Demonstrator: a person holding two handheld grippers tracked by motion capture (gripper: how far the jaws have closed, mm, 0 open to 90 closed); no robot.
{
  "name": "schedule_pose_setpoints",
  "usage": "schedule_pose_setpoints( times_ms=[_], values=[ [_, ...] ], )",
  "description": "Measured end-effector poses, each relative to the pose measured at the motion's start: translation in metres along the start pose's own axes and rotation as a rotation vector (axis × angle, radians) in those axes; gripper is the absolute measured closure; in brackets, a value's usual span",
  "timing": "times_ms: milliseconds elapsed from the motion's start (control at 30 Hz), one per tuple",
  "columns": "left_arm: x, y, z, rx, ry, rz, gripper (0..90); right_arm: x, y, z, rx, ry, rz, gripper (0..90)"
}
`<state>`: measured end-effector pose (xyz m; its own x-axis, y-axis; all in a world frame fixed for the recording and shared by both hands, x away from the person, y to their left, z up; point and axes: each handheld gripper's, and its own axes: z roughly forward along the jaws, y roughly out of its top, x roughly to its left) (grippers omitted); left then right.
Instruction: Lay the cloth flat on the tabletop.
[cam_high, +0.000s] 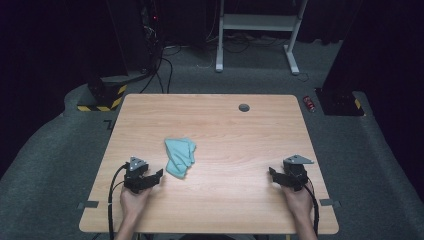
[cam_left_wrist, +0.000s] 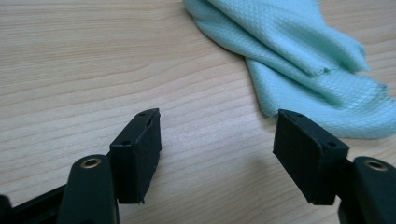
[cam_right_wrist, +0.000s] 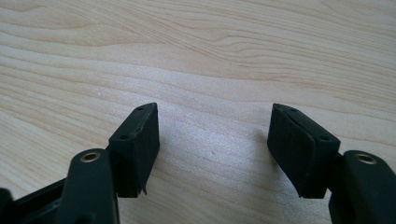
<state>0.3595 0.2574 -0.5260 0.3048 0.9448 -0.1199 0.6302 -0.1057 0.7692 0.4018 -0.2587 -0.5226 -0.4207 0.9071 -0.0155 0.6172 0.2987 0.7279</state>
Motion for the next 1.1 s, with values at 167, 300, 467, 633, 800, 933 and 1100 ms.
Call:
schedule_pose_setpoints(
  times_ms=[167,300,467,633,800,933,1100],
  values=[
    [-0.008,0.012,0.006,0.005,-0.022,0.012,30.1,0.0,0.0,0.0,0.0,0.0,0.0,34.1],
    [-0.013,0.019,0.01,0.003,-0.026,0.029,30.3,0.0,0.0,0.0,0.0,0.001,-0.002,34.1],
    [-0.021,0.028,0.02,0.015,-0.028,0.042,30.3,0.0,0.0,0.0,0.0,0.003,-0.003,34.1],
    [-0.029,0.042,0.035,0.025,-0.017,0.06,30.2,0.0,0.0,0.0,0.0,0.003,-0.002,34.1],
    [-0.03,0.045,0.045,0.026,-0.018,0.029,32.3,0.001,0.0,0.0,0.001,0.005,-0.002,34.1],
    [-0.027,0.044,0.051,0.046,-0.02,0.012,33.0,0.001,0.0,0.0,0.0,0.006,-0.004,34.1],
    [-0.027,0.043,0.054,0.04,-0.026,0.018,39.4,0.001,0.0,0.0,0.001,0.006,-0.002,34.1]
  ],
)
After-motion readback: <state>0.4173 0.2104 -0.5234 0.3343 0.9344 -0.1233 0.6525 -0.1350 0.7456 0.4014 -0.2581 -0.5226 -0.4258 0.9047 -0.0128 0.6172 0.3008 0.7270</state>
